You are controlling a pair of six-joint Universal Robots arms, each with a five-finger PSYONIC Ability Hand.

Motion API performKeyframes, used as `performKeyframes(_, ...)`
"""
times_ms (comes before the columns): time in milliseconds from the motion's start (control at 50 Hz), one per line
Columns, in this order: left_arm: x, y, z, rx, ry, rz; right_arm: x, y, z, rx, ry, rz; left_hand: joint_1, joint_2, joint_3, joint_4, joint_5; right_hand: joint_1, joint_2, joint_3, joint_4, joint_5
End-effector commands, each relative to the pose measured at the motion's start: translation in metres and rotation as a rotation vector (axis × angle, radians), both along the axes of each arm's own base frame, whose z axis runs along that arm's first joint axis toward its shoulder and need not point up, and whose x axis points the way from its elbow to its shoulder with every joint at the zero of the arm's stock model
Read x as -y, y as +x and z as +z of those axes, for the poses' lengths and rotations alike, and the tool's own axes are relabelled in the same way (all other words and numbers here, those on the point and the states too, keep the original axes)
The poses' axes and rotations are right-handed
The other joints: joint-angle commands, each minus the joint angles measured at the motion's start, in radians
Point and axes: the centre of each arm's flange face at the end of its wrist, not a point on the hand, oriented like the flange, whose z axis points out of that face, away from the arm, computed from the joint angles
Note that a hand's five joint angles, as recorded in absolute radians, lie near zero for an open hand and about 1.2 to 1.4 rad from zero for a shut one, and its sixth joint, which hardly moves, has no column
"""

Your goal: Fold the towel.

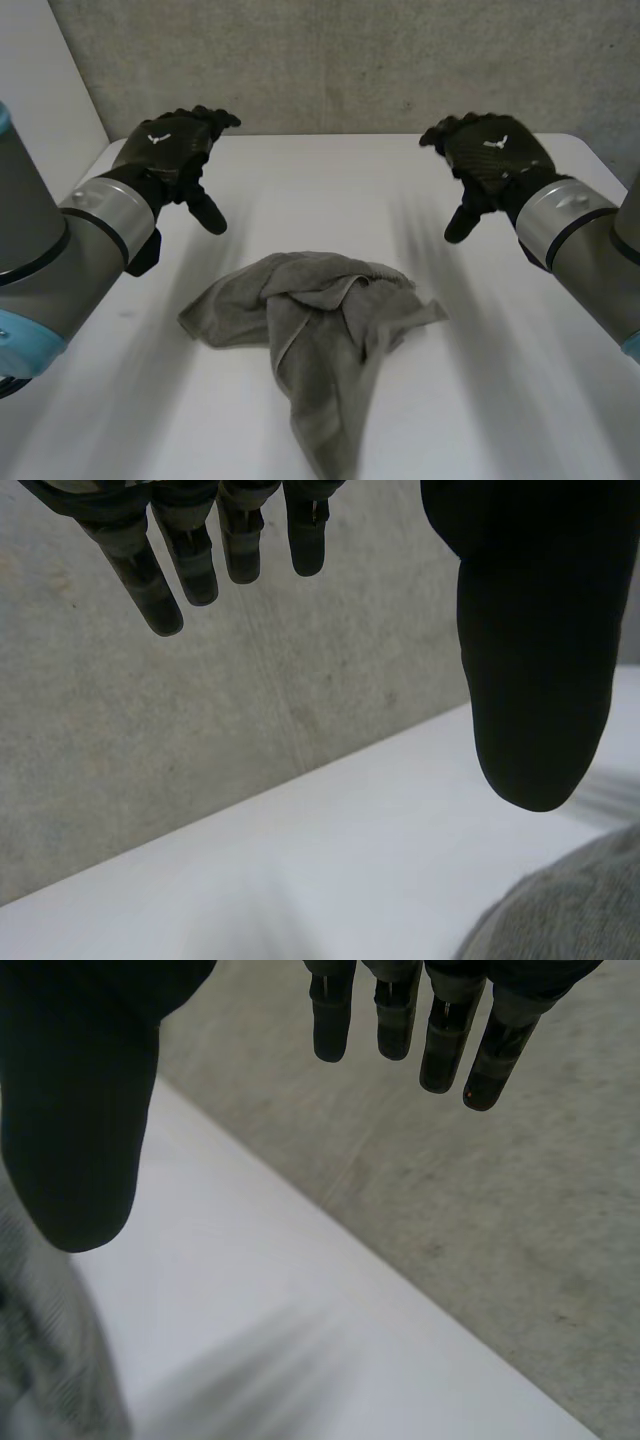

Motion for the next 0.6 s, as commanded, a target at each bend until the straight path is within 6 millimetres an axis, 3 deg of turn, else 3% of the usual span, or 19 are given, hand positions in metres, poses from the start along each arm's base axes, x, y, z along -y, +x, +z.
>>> performKeyframes(20,0.014,-0.004,-0.022,0.147,-0.013,-0.011,-0.036,0.020,-0.011,-0.129,0.042,0.136,0.041,0.042,0.042,0.043,0.029,-0.033,-0.048,-0.040,-0.054,-0.050)
performKeyframes(60,0.023,-0.001,-0.038,0.195,0.011,-0.010,-0.066,0.034,-0.022,-0.177,0.061,0.249,0.041,0.042,0.042,0.043,0.029,-0.033,-0.048,-0.040,-0.054,-0.050)
performKeyframes(80,0.023,-0.001,-0.038,0.195,0.012,-0.010,-0.066,0.034,-0.022,-0.177,0.061,0.250,0.041,0.042,0.042,0.043,0.029,-0.033,-0.048,-0.040,-0.054,-0.050)
performKeyframes(120,0.025,-0.004,-0.058,0.211,0.061,-0.050,-0.095,0.043,-0.038,-0.263,0.043,0.377,0.038,0.039,0.039,0.040,0.026,-0.033,-0.048,-0.040,-0.054,-0.050)
performKeyframes(140,0.025,-0.004,-0.058,0.211,0.061,-0.050,-0.095,0.043,-0.038,-0.263,0.043,0.378,0.038,0.039,0.039,0.040,0.026,-0.033,-0.048,-0.040,-0.054,-0.050)
performKeyframes(180,0.024,-0.009,-0.077,0.217,0.110,-0.113,-0.116,0.044,-0.058,-0.372,0.007,0.463,0.038,0.039,0.039,0.040,0.026,-0.033,-0.048,-0.040,-0.054,-0.050)
performKeyframes(200,0.024,-0.009,-0.077,0.217,0.111,-0.114,-0.125,0.046,-0.065,-0.410,-0.016,0.498,0.038,0.039,0.039,0.040,0.026,-0.033,-0.048,-0.040,-0.054,-0.050)
performKeyframes(240,0.023,-0.015,-0.096,0.226,0.154,-0.167,-0.132,0.047,-0.072,-0.438,-0.034,0.525,0.044,0.045,0.045,0.046,0.032,-0.033,-0.048,-0.040,-0.054,-0.050)
performKeyframes(260,0.023,-0.015,-0.096,0.226,0.154,-0.168,-0.132,0.047,-0.073,-0.439,-0.034,0.525,0.044,0.045,0.045,0.046,0.032,-0.033,-0.048,-0.040,-0.054,-0.050)
performKeyframes(300,0.022,-0.020,-0.111,0.231,0.188,-0.200,-0.148,0.051,-0.089,-0.472,-0.048,0.581,0.073,0.074,0.074,0.075,0.061,-0.033,-0.048,-0.040,-0.054,-0.050)
performKeyframes(480,0.023,-0.033,-0.141,0.247,0.214,-0.235,-0.161,0.044,-0.116,-0.507,-0.025,0.606,0.273,0.274,0.274,0.275,0.261,-0.033,-0.048,-0.040,-0.054,-0.050)
performKeyframes(520,0.024,-0.037,-0.144,0.245,0.205,-0.239,-0.162,0.041,-0.125,-0.540,-0.027,0.610,0.512,0.513,0.513,0.514,0.500,-0.033,-0.048,-0.040,-0.054,-0.050)
performKeyframes(540,0.024,-0.037,-0.144,0.245,0.205,-0.239,-0.162,0.041,-0.125,-0.541,-0.028,0.610,0.514,0.514,0.515,0.515,0.502,-0.033,-0.048,-0.040,-0.054,-0.050)
performKeyframes(580,0.026,-0.040,-0.142,0.234,0.176,-0.236,-0.160,0.038,-0.135,-0.583,-0.047,0.602,0.835,0.835,0.836,0.836,0.823,-0.011,-0.027,-0.019,-0.032,-0.029)
performKeyframes(600,0.026,-0.040,-0.142,0.234,0.176,-0.236,-0.160,0.038,-0.135,-0.583,-0.048,0.602,0.837,0.837,0.837,0.838,0.825,-0.011,-0.026,-0.018,-0.032,-0.028)
